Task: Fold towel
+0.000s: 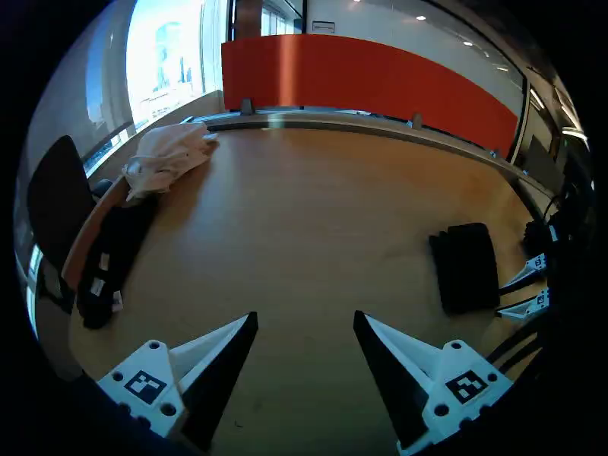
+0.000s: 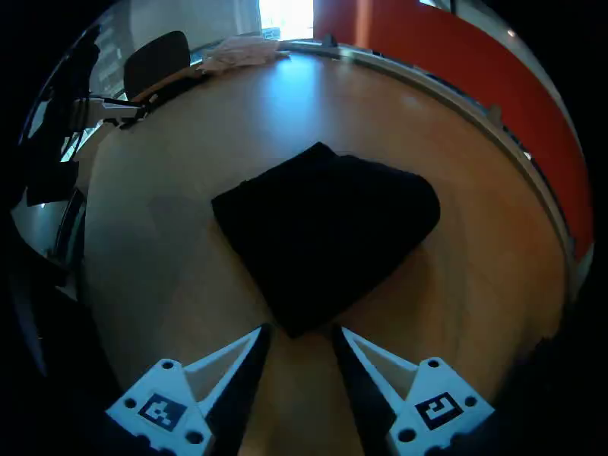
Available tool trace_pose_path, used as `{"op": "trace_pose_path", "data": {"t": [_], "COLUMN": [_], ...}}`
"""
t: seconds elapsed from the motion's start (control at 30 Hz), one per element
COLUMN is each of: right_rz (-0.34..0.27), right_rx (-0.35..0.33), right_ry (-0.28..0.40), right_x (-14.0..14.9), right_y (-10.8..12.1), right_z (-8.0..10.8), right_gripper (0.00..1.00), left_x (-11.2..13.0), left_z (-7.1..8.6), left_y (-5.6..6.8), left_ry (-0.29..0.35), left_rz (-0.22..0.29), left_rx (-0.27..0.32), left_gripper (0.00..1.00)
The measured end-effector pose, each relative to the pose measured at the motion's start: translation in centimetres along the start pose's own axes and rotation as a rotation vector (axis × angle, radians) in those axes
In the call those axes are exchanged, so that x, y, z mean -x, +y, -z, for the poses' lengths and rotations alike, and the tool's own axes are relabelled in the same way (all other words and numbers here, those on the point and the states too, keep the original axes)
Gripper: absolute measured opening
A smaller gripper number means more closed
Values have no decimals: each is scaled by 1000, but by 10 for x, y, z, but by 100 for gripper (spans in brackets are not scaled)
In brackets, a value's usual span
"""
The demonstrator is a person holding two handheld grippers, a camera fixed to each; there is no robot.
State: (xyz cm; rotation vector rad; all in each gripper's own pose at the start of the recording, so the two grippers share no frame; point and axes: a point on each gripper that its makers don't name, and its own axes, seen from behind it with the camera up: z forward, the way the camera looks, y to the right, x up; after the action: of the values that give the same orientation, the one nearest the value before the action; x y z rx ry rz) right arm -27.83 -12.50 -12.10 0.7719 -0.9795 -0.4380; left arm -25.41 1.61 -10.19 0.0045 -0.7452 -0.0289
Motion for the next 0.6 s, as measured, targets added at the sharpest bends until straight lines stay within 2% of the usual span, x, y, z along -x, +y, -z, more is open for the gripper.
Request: {"op": "trace_pose_path", "data": {"t": [0.6], "right_rz": [-55], "right_rx": [32], "right_ry": [7], "right_x": [1], "right_y": [6], "right_z": [3], "right_gripper": [20], "left_x": [1], "left_z": [-2], "left_y": [-1], "left_ry": [-2], "left_rz": [7], "left_rx": [0], "left_gripper": [94]}}
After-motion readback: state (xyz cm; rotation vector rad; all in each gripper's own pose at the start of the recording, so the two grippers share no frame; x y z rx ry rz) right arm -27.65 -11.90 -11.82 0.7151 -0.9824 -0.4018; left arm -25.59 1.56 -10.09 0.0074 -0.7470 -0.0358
